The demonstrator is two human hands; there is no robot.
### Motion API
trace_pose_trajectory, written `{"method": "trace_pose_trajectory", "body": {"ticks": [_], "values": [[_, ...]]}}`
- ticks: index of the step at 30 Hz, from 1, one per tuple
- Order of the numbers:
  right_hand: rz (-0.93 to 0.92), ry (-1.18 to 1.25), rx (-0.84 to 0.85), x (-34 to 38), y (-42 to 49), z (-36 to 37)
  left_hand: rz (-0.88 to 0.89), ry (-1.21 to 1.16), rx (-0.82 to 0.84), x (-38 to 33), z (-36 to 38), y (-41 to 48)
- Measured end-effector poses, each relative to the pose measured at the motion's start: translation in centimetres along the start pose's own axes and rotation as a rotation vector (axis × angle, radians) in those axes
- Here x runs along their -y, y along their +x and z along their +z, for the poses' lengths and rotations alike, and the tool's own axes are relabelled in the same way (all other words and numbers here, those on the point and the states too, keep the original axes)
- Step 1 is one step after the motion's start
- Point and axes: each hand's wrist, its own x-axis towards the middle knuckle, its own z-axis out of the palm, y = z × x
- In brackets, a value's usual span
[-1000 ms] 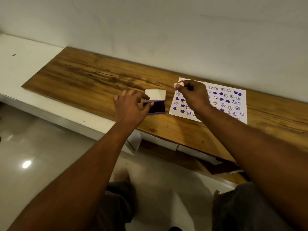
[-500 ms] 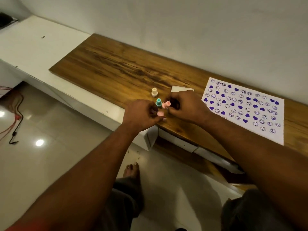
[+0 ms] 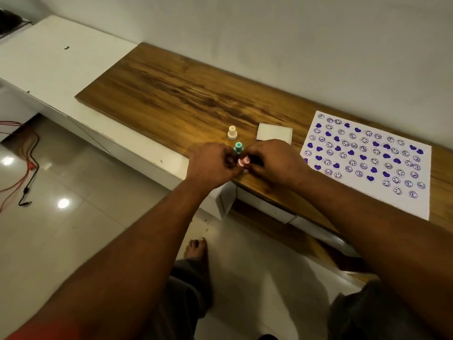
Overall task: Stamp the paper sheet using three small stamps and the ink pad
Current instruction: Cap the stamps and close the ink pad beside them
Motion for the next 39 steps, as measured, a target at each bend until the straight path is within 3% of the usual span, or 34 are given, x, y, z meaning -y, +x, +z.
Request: {"method": "trace_pose_trajectory", "body": {"ticks": [9, 12, 18, 23, 32, 39], "values": [[-0.013, -0.317, 0.196, 1.9, 1.0, 0.0, -0.019, -0.039, 0.032, 0.1, 0.3, 0.4], [0.004, -0.320, 0.229, 2.0, 1.2, 0.0, -0.030, -0.038, 0.027, 0.2, 0.3, 0.4], [0.066, -0.028, 0.100, 1.0, 0.2, -0.4, -0.048, -0.077, 0.036, 0.1, -0.1, 0.3], [0.038, -0.003, -0.017, 0.0, -0.2, -0.6, -0.041, -0.095, 0.034, 0.1, 0.0, 0.3], [0.012, 0.062, -0.009, 0.0, -0.2, 0.7, -0.026, -0.077, 0.026, 0.1, 0.0, 0.5], [-0.178, -0.125, 0.028, 0.6, -0.5, 0.9, 0.000, -0.011, 0.025, 0.0, -0.1, 0.4]]}}
